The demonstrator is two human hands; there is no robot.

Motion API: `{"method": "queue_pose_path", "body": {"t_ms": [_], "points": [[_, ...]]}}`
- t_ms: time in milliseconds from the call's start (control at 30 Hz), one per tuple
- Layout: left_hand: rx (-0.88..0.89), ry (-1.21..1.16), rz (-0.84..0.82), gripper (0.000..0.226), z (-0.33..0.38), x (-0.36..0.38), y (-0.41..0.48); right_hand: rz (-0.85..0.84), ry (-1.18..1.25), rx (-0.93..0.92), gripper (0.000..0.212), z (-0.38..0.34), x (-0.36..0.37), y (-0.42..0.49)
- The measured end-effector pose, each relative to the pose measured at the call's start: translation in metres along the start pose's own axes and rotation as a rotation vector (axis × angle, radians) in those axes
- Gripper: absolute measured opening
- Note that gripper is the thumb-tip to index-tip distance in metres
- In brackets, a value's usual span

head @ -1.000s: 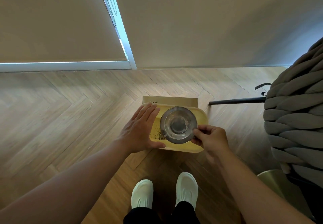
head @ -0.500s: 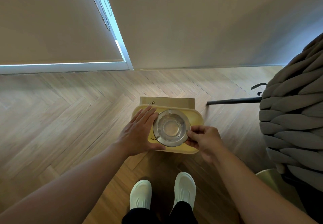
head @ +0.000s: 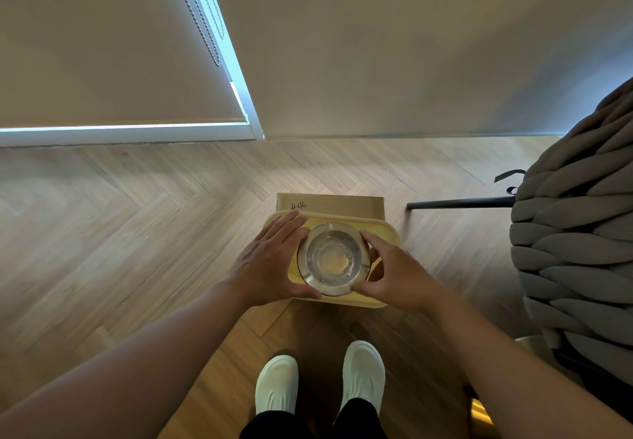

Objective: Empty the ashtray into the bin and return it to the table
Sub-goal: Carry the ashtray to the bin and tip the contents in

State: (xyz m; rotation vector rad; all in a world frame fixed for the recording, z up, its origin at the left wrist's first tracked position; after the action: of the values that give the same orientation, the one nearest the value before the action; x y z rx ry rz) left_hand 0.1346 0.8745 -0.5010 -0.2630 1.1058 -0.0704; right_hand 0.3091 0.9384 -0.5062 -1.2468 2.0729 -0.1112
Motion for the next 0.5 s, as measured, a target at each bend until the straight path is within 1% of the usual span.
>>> {"method": "queue_pose_path", "body": {"t_ms": [67,100,233,333,500], "points": [[0.019,-0.003,0.019,0.110,-0.0002,-0.0026,-0.0009,-0.041,-0.088,-0.045,0.101,-0.0044,0.0005,0.0027],[0.023,-0.003,0.022,0.110,-0.0003,-0.0031,-0.0016,-0.045,-0.145,-0.062,0.099,-0.0057,0.0000,0.0044],[0.009,-0.009,-0.003,0.113,-0.0005,-0.0009,-0.0052,-0.030,-0.391,-0.121,0.086,-0.0097,-0.0022,0.0081],[-0.022,-0.023,-0.038,0.116,-0.0024,0.0011,-0.0077,-0.014,-0.439,-0.159,0.085,-0.0108,-0.0013,0.0078],[-0.025,-0.020,-0.070,0.116,-0.0005,0.0016,-0.0074,0.013,-0.422,-0.175,0.091,-0.0094,-0.0015,0.0050]]}}
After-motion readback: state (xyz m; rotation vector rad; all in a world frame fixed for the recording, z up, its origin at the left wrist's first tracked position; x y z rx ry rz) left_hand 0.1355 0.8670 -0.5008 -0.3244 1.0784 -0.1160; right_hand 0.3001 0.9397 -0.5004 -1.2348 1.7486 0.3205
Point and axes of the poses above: each hand's wrist, its own y-axis towards the middle knuckle, its own x-axis out of the palm, z = x × y, the point moved 9 cm from there along y, towards the middle knuckle, and after that the axes turned 12 degrees about -x, right-handed, at the moved point
